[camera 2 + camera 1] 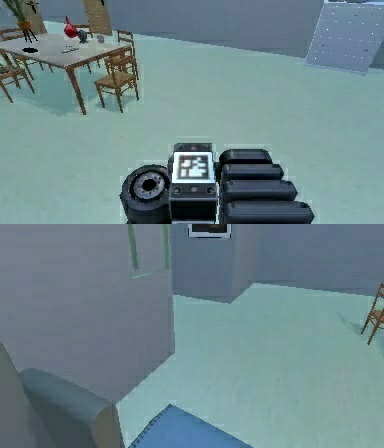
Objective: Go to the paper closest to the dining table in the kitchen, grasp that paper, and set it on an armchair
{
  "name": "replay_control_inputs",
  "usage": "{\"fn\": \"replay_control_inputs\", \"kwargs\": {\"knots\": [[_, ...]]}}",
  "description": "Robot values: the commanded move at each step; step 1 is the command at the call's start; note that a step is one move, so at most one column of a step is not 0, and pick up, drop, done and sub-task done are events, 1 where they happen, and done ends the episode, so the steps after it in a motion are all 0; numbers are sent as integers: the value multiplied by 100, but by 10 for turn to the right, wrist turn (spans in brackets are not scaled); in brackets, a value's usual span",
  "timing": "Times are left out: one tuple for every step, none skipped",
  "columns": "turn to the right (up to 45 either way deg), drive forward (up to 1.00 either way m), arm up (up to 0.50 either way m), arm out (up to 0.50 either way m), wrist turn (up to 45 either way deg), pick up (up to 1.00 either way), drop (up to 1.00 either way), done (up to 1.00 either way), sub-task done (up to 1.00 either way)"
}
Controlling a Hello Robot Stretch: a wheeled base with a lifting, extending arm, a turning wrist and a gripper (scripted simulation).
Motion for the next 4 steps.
{"fn": "replay_control_inputs", "kwargs": {"knots": [[0, 60, 0, 0, 0, 0, 0, 0, 0], [-210, 0, 0, 0, 0, 0, 0, 0, 0], [0, 15, 0, 0, 0, 0, 0, 0, 0], [-210, 0, 0, 0, 0, 0, 0, 0, 0]]}}
